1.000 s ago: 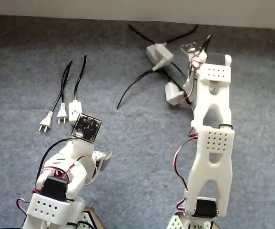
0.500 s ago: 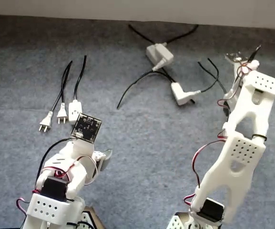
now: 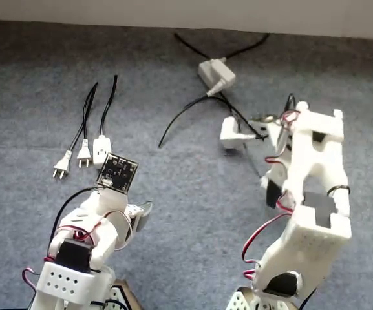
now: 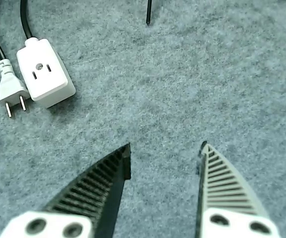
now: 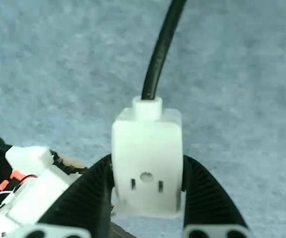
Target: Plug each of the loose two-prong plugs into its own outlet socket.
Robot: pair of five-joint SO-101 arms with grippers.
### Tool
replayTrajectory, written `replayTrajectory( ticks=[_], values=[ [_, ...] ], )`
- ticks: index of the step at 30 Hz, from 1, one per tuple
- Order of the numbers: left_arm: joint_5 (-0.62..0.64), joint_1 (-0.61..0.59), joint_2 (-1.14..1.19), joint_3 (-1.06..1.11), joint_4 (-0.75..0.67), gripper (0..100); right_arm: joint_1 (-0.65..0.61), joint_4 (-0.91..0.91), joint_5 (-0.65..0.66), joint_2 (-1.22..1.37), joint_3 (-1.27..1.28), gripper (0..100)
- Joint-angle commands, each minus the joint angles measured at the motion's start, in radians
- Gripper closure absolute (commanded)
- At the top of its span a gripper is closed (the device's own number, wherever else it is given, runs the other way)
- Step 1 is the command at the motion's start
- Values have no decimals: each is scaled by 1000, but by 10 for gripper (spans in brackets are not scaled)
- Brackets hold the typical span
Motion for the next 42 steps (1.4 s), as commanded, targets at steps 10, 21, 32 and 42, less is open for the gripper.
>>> replayTrajectory(
  ticks=[10, 21, 32, 42],
  values=[
    [9, 19, -5, -4, -20, 773, -216, -257, -97, -220, 407, 800],
    [9, 19, -5, -4, -20, 774, -189, -380, -126, -226, 398, 724],
    [3, 54, -5, 4, -20, 774, -33, -159, -6, -226, 151, 724],
    [3, 54, -5, 4, -18, 775, 12, -127, 0, -220, 110, 724]
  ],
)
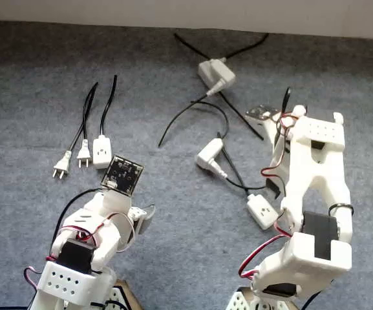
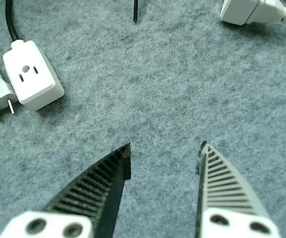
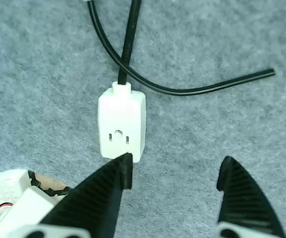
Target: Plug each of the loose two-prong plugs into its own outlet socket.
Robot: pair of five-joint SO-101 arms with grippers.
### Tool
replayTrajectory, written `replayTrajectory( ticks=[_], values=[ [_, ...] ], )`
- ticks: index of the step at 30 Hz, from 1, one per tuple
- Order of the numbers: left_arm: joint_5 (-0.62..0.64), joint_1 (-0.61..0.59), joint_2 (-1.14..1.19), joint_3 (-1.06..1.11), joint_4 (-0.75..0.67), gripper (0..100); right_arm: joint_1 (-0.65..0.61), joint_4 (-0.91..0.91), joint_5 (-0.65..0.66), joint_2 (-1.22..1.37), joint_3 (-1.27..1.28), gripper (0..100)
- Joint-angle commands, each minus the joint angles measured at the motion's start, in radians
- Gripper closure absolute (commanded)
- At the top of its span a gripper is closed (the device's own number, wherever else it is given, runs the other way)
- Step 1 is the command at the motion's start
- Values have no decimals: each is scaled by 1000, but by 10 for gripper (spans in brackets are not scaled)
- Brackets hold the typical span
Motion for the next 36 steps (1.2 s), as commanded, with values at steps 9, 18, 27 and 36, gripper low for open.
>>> replayTrajectory(
  ticks=[9, 18, 27, 36],
  values=[
    [3, 13, -5, -7, -18, 775, -30, -101, 12, -33, 214, 724],
    [3, 13, -5, -8, -18, 775, -90, -203, 5, -30, 325, 724],
    [3, 12, -5, -8, -17, 775, -71, -341, 11, -39, 394, 724],
    [3, 13, -7, -7, -18, 775, -74, -251, 18, -282, 337, 724]
  ],
)
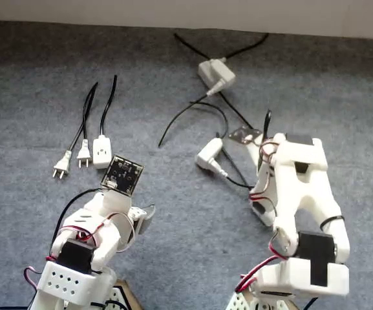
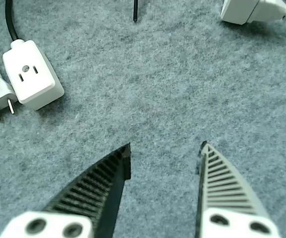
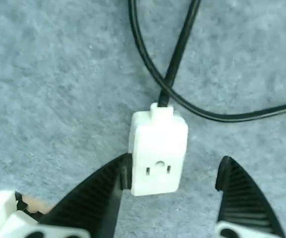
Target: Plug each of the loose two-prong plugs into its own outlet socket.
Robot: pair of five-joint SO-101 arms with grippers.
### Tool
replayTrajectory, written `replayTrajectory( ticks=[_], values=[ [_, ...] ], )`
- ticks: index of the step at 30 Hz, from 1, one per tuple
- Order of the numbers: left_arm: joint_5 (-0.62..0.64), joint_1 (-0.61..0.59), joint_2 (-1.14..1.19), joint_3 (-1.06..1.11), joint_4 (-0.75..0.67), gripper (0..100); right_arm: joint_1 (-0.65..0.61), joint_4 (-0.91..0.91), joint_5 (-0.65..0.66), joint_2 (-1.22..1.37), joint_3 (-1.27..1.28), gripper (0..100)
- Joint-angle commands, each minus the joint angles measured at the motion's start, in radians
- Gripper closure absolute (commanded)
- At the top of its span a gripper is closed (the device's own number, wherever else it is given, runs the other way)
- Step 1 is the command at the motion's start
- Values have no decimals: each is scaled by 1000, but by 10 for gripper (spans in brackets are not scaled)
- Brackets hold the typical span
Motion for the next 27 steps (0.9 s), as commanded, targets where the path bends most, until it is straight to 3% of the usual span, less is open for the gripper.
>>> replayTrajectory(
  ticks=[1, 4, 15, 22, 27],
  values=[
    [3, 13, -7, -7, -18, 775, 5, 15, 40, -84, -21, 724],
    [3, 13, -7, -7, -18, 775, 10, 4, 97, -84, 41, 724],
    [3, 10, -7, -8, -17, 775, 30, -157, 95, -90, 217, 724],
    [3, 10, -7, -10, -17, 775, 44, -151, 98, -94, 202, 724],
    [3, 10, -7, -10, -17, 775, 50, -24, 98, -128, 62, 724]
  ],
)
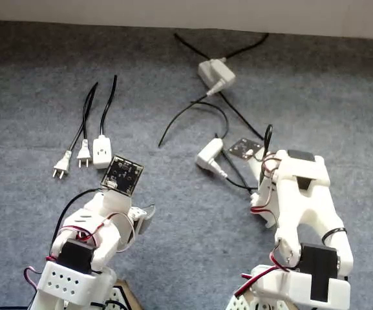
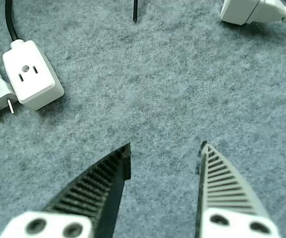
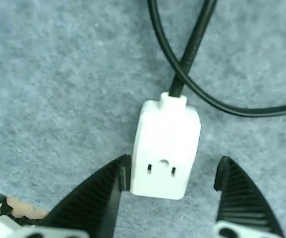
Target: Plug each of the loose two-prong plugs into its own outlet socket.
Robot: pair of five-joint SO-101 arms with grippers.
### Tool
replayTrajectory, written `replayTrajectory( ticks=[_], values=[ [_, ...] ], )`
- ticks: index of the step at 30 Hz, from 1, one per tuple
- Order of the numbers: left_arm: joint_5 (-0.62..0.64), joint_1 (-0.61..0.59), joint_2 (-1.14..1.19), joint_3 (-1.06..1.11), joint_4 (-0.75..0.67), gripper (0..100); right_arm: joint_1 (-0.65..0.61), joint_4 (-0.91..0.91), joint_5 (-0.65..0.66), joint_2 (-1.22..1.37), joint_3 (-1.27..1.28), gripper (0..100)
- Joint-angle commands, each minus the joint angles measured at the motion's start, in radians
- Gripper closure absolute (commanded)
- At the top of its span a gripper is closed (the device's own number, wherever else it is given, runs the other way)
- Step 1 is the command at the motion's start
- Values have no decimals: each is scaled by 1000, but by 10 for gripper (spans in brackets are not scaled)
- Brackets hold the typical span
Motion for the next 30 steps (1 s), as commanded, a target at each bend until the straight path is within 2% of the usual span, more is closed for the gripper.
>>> replayTrajectory(
  ticks=[1, 8, 15, 30],
  values=[
    [3, 10, -7, -10, -17, 775, 12, 119, 12, -71, -134, 724],
    [3, 10, -7, -10, -17, 775, 25, 117, 12, -61, -156, 724],
    [3, 8, -7, -10, -17, 775, 31, -30, 12, 56, -22, 724],
    [3, 10, -7, -10, -17, 775, -16, -42, 11, 70, 105, 724]
  ],
)
